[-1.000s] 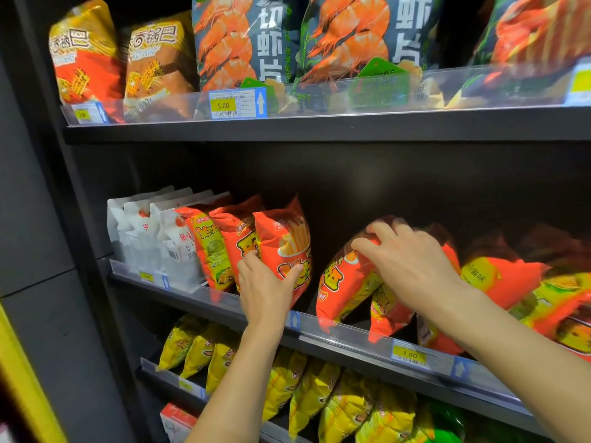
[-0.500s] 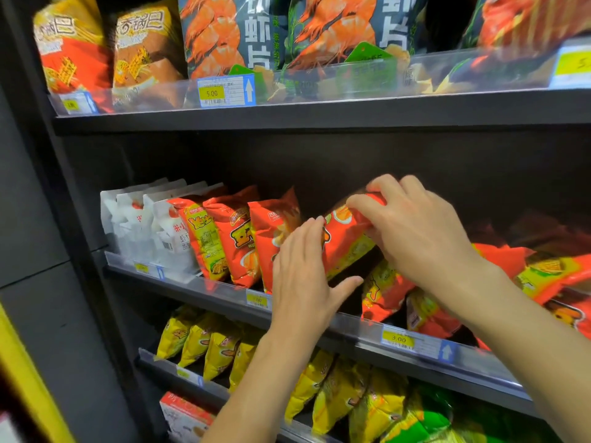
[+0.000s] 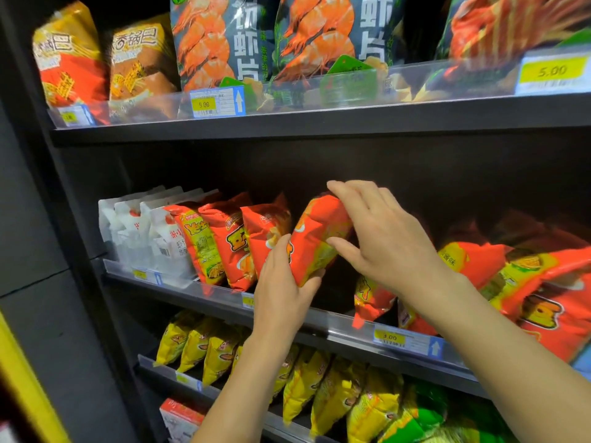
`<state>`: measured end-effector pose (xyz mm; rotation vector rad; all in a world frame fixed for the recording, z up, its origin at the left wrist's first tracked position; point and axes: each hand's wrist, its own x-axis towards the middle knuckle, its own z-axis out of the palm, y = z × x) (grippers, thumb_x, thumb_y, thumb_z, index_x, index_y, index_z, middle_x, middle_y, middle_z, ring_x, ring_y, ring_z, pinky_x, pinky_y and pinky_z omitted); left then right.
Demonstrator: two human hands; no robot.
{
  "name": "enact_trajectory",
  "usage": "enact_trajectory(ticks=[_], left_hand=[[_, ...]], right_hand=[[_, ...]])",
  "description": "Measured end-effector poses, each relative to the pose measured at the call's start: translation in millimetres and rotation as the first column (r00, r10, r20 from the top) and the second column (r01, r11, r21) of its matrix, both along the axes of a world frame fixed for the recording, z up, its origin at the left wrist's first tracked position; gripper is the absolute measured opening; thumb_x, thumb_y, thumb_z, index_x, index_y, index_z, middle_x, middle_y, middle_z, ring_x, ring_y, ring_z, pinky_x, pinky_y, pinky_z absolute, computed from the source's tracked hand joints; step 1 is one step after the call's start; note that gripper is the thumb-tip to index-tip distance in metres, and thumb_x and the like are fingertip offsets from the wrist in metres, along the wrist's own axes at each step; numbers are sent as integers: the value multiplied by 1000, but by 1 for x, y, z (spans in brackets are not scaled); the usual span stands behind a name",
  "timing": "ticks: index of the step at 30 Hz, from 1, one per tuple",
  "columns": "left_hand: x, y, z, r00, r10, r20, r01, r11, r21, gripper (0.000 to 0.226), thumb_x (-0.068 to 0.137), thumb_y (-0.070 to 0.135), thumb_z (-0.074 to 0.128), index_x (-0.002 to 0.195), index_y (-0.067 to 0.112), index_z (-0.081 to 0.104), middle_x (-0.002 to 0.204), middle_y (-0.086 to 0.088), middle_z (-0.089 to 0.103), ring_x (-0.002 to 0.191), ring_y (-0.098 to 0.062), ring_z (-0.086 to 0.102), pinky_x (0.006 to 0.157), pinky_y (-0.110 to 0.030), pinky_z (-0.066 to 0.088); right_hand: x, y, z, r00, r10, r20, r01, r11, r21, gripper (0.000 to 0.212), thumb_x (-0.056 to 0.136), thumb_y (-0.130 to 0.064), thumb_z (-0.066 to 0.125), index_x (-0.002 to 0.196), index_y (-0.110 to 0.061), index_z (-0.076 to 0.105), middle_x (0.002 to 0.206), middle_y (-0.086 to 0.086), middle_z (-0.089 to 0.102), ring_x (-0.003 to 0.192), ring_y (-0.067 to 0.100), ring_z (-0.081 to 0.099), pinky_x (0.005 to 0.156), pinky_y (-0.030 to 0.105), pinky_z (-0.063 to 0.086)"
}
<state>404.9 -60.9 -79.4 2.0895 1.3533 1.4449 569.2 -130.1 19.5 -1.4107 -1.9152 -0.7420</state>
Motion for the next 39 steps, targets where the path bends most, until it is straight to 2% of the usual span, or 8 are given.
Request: enact_trajectory(ticks=[6,10,14,18,26,30,35,39], left_hand=[[-22,-18,3,964,-125,236,150,985,-89,71,87,42,83,146,39,43,122,28,59,110,10,61,88,-18,51],[-33,-36,8,880,-215,424,311,935,-171,54,89,43,79,135,46,52,118,31,67,110,11,64,96,-27,55],[-42,-49,10,761,-304,573,536,792,-293,51,90,43,72,138,39,58,128,9,75,118,-16,72,106,-51,54],[-47,-58,7,709,-357,608,657,648,-386,47,98,35,63,144,27,58,131,-5,74,119,-29,72,109,-55,51],[-57,-52,18,722,-288,629,616,683,-393,61,106,61,36,150,23,55,147,-6,64,135,-25,61,108,-45,54],[-67,-56,10,639,-224,736,647,674,-357,87,82,82,40,146,26,58,138,-1,70,131,-27,64,108,-55,50],[-66,-61,19,631,-241,737,649,684,-332,86,85,84,42,146,26,56,137,0,71,129,-25,66,111,-57,47],[-67,-65,23,645,-258,719,656,670,-348,81,90,81,44,150,26,52,139,2,70,128,-22,67,113,-55,46]], right_hand=[[3,-14,-25,809,140,-570,-200,979,-44,62,93,-43,73,148,-25,50,138,-9,56,122,6,57,96,28,54],[-5,-9,-49,554,109,-825,-366,922,-124,62,93,-45,72,147,-22,53,135,-10,62,118,1,63,93,24,57],[-17,-9,-63,377,34,-925,-554,809,-196,89,80,-64,63,156,-21,43,148,-6,57,124,5,62,95,21,54],[-30,-13,-73,195,31,-980,-697,707,-116,58,84,-61,65,133,-30,60,122,-5,77,108,17,76,100,52,59],[-29,-15,-109,-281,-65,-958,-747,642,176,83,62,-68,90,129,-21,73,128,13,75,119,34,72,107,58,51],[-32,-18,-121,-467,-141,-873,-749,588,305,57,75,-63,77,113,-21,83,121,18,76,105,33,77,86,49,63],[-34,-17,-124,-453,-138,-881,-751,591,294,87,61,-66,92,132,-18,73,132,20,71,117,36,72,92,50,60],[-36,-20,-115,-316,-88,-945,-721,669,179,61,86,-55,70,135,-18,67,128,15,74,117,33,73,105,55,53]])
